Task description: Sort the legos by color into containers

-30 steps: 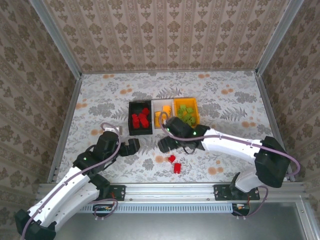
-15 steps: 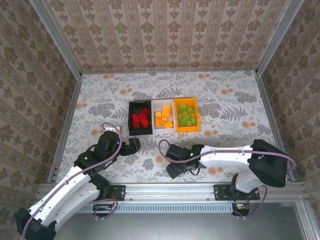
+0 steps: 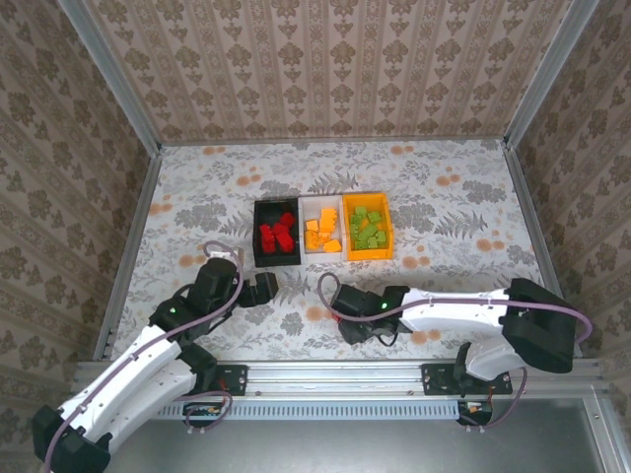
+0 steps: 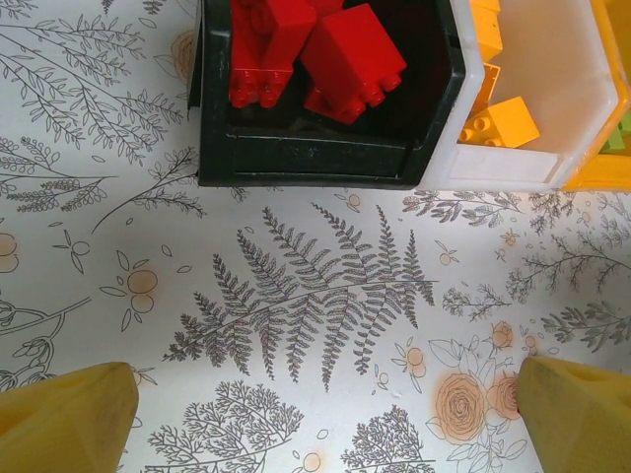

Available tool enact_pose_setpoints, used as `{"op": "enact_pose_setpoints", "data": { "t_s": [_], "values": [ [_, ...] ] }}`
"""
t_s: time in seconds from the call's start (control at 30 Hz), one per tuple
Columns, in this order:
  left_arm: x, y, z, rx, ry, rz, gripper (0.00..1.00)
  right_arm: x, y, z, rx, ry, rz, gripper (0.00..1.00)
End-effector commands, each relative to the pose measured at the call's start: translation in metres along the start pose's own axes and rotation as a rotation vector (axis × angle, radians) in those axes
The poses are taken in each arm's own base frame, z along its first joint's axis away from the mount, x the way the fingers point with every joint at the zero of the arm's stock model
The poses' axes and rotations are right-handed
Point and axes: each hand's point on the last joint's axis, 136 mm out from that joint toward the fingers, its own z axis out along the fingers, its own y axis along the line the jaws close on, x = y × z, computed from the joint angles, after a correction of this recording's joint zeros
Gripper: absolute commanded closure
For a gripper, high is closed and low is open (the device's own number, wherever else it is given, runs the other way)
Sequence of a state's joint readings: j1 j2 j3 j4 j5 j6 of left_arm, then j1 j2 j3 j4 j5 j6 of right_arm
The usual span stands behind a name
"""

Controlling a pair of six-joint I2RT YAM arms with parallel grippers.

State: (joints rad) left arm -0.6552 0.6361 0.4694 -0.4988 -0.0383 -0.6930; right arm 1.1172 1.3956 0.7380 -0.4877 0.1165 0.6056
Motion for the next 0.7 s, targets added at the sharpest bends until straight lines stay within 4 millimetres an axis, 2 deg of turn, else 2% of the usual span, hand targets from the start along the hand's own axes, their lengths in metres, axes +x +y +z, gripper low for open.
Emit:
{"op": "enact_pose_setpoints", "data": {
  "t_s": [0.0,0.03,0.17,0.23,0.3,0.4,0.5,0.6,0.67],
  "values": [
    [-0.001,-0.005,0.003,0.021,0.002,0.004,0.0,-0.019,-0.002,-0.024,0.004,-0.081,-0.007,0.62],
    [-0.001,-0.005,0.003,0.019,0.005,0.006,0.0,-0.023,-0.004,-0.029,0.006,-0.079,-0.013,0.63],
    [-0.001,-0.005,0.003,0.014,0.009,0.007,0.0,-0.063,0.005,-0.045,-0.032,-0.134,-0.029,0.6],
    [-0.001,-0.004,0.002,0.01,0.011,0.01,0.0,-0.072,0.002,-0.042,-0.001,-0.109,-0.037,0.46],
    [0.001,-0.003,0.001,0.006,0.015,0.009,0.0,-0.07,0.001,-0.037,0.015,-0.085,-0.046,0.34],
    [0.004,-0.002,0.003,0.009,0.021,0.003,0.0,-0.058,-0.004,-0.025,0.026,-0.046,-0.045,0.2],
    [0.005,-0.002,0.005,0.011,0.023,0.0,0.0,-0.051,-0.011,-0.017,0.045,-0.039,-0.023,0.18],
    [0.003,-0.003,0.005,0.01,0.018,0.003,0.0,-0.056,-0.013,-0.01,0.041,-0.051,0.001,0.15],
    [0.003,-0.002,0.005,0.006,0.02,0.003,0.0,-0.067,-0.011,-0.007,0.037,-0.081,0.02,0.14]
  ]
}}
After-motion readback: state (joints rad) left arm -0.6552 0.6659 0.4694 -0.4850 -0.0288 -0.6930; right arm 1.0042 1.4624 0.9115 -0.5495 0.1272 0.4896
